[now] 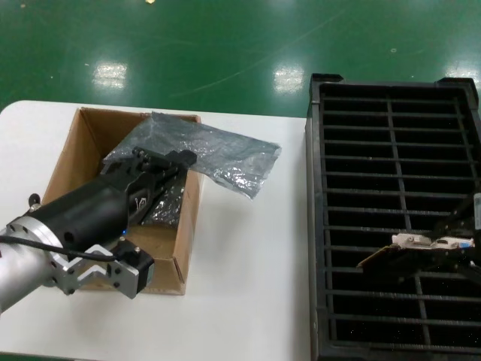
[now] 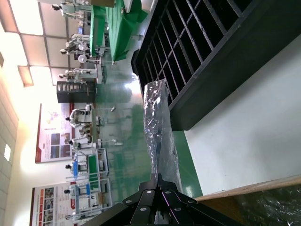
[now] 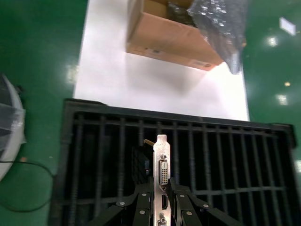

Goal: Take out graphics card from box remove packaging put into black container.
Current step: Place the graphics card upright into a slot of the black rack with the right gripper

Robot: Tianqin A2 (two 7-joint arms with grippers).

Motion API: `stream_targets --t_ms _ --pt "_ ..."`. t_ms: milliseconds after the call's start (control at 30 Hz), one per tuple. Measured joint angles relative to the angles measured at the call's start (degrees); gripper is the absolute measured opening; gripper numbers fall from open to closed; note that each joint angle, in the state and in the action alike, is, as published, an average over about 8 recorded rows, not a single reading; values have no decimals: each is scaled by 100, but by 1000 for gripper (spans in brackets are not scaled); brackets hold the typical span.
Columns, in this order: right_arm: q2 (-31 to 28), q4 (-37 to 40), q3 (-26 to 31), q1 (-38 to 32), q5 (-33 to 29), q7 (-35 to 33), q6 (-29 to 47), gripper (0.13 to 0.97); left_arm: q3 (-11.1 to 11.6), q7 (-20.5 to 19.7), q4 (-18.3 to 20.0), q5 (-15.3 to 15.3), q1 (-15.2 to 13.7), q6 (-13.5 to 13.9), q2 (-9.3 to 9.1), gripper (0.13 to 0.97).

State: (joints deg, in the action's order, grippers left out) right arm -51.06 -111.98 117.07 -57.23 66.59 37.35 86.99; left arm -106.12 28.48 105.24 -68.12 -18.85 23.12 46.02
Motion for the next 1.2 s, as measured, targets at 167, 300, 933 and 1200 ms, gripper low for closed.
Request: stream_targets --t_ms 167,300,933,1200 --pt "118 12 271 -168 98 373 192 187 0 0 0 0 0 0 0 140" --pt "225 35 387 -226 125 693 251 187 0 0 0 0 0 0 0 140" --pt "401 109 416 -73 -489 1241 107 187 0 0 0 0 0 0 0 140" --pt "505 233 461 48 -744 1171 19 187 0 0 0 0 0 0 0 140"
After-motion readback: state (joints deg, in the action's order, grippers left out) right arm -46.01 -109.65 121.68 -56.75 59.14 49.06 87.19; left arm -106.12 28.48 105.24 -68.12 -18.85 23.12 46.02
